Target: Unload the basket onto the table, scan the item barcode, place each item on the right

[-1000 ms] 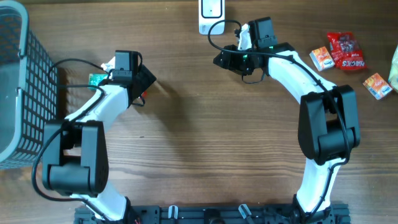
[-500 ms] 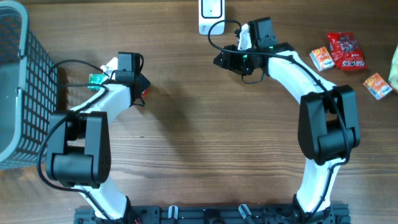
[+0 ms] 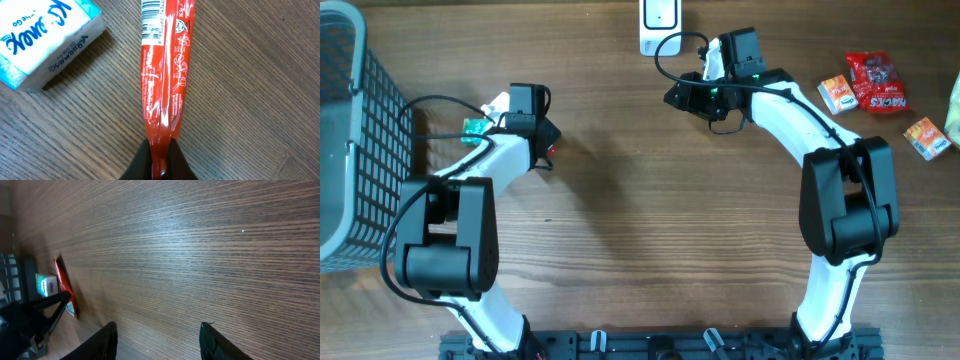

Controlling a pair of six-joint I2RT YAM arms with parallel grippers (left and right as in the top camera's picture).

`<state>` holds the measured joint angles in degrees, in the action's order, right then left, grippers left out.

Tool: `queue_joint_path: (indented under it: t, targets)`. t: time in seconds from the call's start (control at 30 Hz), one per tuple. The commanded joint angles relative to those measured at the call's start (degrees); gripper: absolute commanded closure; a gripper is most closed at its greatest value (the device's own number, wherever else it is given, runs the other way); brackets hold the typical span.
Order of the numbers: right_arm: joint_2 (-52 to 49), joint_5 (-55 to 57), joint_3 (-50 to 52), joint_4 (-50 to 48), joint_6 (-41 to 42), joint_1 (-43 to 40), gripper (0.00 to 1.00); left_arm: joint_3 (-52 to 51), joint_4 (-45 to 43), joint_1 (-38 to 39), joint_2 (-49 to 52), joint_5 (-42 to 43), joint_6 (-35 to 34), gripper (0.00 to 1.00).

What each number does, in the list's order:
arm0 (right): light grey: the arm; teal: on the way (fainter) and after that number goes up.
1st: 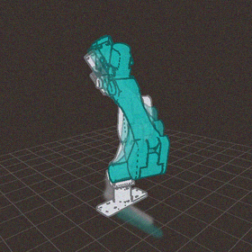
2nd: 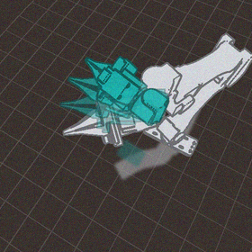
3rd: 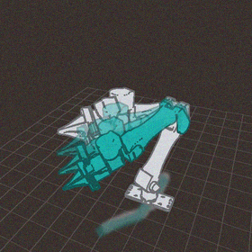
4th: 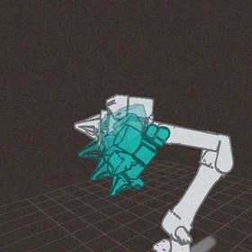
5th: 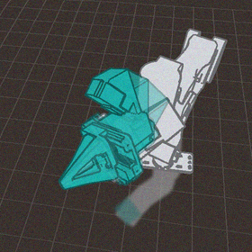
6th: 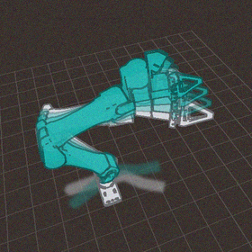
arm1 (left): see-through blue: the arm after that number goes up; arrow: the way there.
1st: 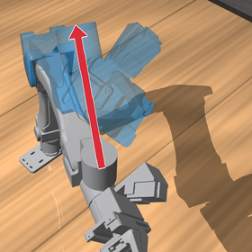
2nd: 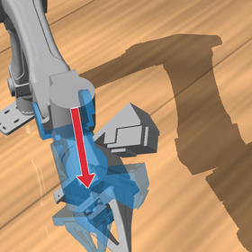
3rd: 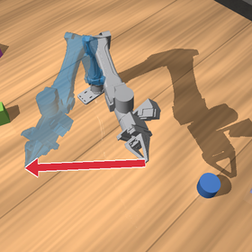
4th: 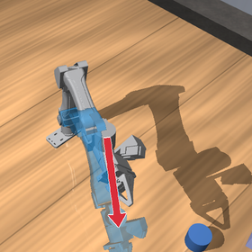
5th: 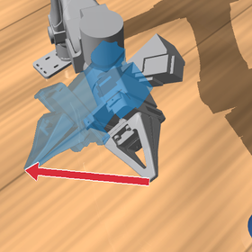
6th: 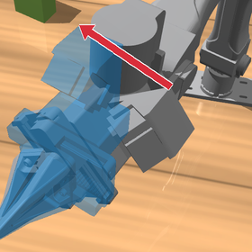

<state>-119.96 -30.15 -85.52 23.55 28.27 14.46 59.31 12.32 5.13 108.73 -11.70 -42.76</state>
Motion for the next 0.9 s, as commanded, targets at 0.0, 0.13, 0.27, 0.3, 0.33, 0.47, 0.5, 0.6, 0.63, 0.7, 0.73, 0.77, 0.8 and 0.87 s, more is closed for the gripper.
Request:
queue_joint_path:
  t: [0.0, 0.13, 0.27, 0.3, 0.33, 0.47, 0.5, 0.6, 0.63, 0.7, 0.73, 0.77, 0.8, 0.87]
  targets:
    - [0.28, 1.99, 0.15, -0.20, 0.17, 0.20, 0.47, -0.02, 1.75, 1.90, -1.53, 7.41, 0.11, 0.96]
    - [0.28, 4.92, 0.15, 0.76, 0.26, 0.00, 0.50, -0.02, 3.96, 6.99, -2.71, 13.33, 2.01, 0.96]
    - [0.28, 5.35, 0.15, 1.64, 0.20, -0.87, 0.51, -0.04, 6.86, 13.70, -2.71, 15.13, 3.89, 0.96]
    - [0.28, 5.35, 0.15, 2.14, 0.20, -1.22, 0.52, -0.02, 7.04, 15.37, -2.71, 15.15, 4.55, 0.96]
    - [0.28, 5.35, 0.13, 2.78, 0.22, -1.68, 0.57, -0.02, 7.06, 17.07, -2.71, 15.06, 5.16, 0.96]
    - [0.28, 5.29, 0.13, 7.06, 1.66, -5.11, 0.73, -0.02, 7.28, 22.18, -2.71, 9.55, 6.38, 0.96]
    - [0.28, 5.01, 0.13, 8.26, 1.81, -6.29, 0.74, -0.02, 7.52, 22.86, -2.71, 7.61, 6.40, 0.96]
    - [0.31, 2.34, 0.13, 10.84, 0.76, -9.51, 0.69, 0.07, 7.48, 23.91, -2.71, 5.90, 9.60, 0.96]
    - [0.28, 0.48, 0.13, 11.34, -0.74, -10.56, 0.68, 0.31, 7.50, 24.15, -2.71, 5.92, 11.02, 0.96]
    - [0.28, -4.81, 0.13, 12.15, -4.28, -12.63, 0.64, 1.73, 8.13, 24.39, -2.91, 5.84, 12.98, 0.73]
    - [0.28, -6.47, 0.13, 12.33, -5.11, -13.11, 0.62, 2.56, 8.37, 24.39, -3.10, 5.84, 12.96, 0.62]
    - [0.31, -7.74, 0.13, 12.39, -5.95, -13.40, 0.59, 3.61, 8.74, 24.33, -3.48, 5.86, 12.96, 0.61]
    - [0.31, -8.46, 0.13, 12.52, -6.51, -13.53, 0.56, 4.76, 9.11, 24.33, -3.85, 5.86, 12.96, 0.58]
    - [0.31, -8.96, 0.13, 12.72, -7.28, -13.53, 0.50, 7.52, 10.43, 24.35, -4.68, 6.10, 12.96, 0.42]
